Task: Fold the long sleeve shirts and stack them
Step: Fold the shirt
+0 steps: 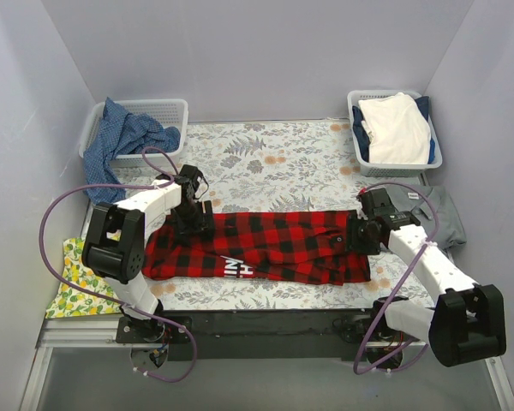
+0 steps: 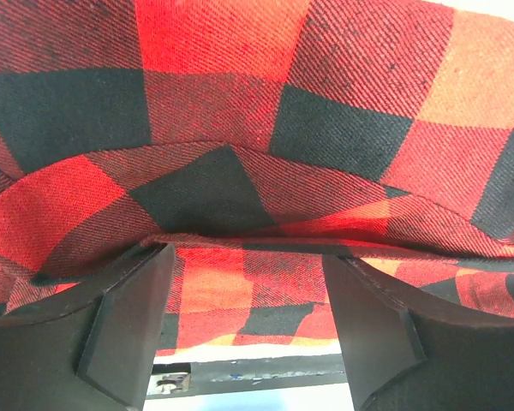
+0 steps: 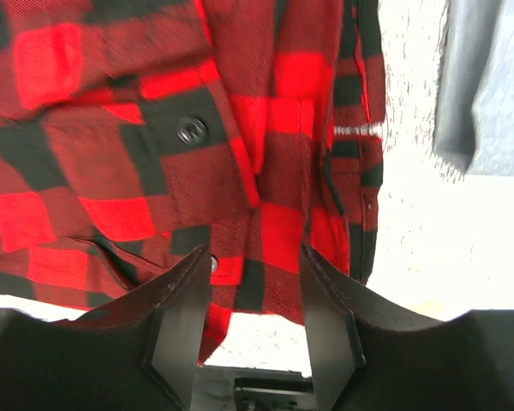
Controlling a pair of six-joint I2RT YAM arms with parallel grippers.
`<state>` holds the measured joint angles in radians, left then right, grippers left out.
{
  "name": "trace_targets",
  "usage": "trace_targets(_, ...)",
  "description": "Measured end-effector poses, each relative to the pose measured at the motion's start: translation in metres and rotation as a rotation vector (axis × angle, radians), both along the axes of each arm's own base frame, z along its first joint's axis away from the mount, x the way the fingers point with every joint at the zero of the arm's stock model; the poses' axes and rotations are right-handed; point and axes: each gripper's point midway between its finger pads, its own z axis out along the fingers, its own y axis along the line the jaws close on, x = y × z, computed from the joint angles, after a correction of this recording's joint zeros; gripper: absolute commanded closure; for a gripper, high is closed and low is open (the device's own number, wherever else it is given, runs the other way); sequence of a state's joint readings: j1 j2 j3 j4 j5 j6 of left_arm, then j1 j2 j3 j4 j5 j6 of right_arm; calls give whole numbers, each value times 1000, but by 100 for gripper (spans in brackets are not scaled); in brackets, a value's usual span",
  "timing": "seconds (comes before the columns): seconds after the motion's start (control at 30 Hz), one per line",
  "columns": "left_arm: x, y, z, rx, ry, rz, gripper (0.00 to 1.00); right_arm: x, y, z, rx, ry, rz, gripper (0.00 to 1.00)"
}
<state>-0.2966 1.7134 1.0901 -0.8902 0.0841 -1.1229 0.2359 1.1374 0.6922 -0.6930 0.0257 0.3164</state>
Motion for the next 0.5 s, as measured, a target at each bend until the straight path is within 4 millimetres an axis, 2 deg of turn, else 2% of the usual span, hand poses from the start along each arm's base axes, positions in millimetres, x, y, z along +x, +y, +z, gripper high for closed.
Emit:
trace_targets(0.13,0,0,0,0,0,0,31,17,5,10,16,-47,4,46)
trace_targets(0.27,0,1,0,5,-2,-1,31,51,16,15,33,-64,17,46)
trace_targets(0.33,1,1,0,7,-3,0,31,64,21,11,43,-68,25,46)
trace_targets(0.5,1,2,0,13,-5,1,31,71,33,-6,88,-18,57,50)
